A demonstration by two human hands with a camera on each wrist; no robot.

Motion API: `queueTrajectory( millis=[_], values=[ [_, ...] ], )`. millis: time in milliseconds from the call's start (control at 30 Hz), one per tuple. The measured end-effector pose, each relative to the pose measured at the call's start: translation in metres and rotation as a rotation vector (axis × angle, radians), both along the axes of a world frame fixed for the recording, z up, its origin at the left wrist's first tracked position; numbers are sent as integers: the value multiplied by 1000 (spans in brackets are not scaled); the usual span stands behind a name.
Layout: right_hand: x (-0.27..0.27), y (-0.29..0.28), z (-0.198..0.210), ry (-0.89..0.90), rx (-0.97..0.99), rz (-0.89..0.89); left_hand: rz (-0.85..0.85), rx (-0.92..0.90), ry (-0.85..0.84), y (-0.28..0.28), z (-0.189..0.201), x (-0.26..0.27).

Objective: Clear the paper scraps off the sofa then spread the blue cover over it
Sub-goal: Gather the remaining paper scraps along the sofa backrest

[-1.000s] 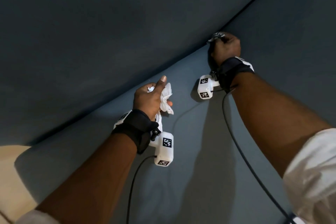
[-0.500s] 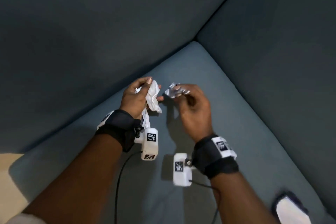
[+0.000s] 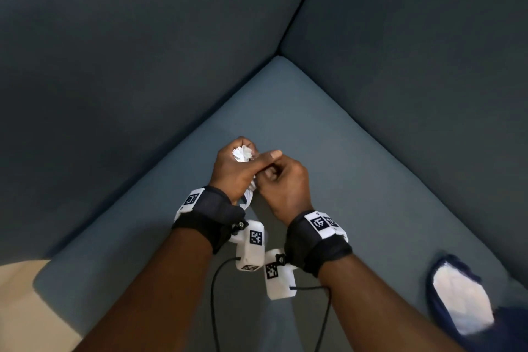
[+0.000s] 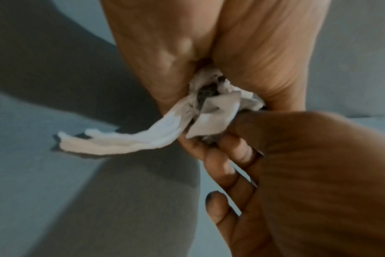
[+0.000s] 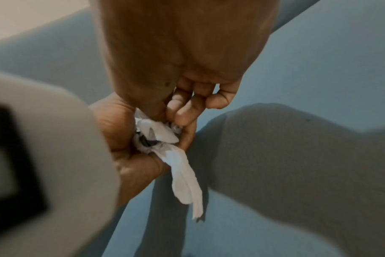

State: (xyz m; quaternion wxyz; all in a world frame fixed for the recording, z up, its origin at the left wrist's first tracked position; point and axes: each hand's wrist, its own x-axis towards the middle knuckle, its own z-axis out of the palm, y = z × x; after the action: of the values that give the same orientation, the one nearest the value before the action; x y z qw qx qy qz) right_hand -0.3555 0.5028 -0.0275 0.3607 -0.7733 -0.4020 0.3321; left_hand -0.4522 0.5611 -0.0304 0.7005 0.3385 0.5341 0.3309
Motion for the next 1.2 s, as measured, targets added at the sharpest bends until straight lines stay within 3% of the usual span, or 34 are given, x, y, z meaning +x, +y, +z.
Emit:
queueTrajectory(
  millis=[100,300,367,500,633,867,933,1033,1133,1167,1200],
  values=[
    [15,-21,11,101,-10,-183,42,-19,60,-11,4,9],
    [40,-103,34,294,-84,-45,-3,-156,31,-54,34,30],
    [49,-136,40,335,-97,-154,-68,-152,56,-72,52,42],
    [71,-199,54,512,-110,-574,-181,-143,-9,-118,88,75],
    [95,-252,89,579,-59,-729,-330,-137,-41,-166,120,112],
    [137,-349,179,653,57,-846,-569,-106,-106,-283,210,182],
    [140,-378,202,656,33,-836,-593,-117,-120,-322,235,197],
    [141,-436,231,751,-21,-784,-486,-220,-202,-395,276,223],
    [145,-493,241,954,13,-876,-459,-215,-221,-455,284,244],
    [153,-538,249,1005,72,-915,-492,-195,-190,-500,291,252],
    [154,-541,254,1024,104,-929,-509,-155,-153,-501,285,251]
  ],
)
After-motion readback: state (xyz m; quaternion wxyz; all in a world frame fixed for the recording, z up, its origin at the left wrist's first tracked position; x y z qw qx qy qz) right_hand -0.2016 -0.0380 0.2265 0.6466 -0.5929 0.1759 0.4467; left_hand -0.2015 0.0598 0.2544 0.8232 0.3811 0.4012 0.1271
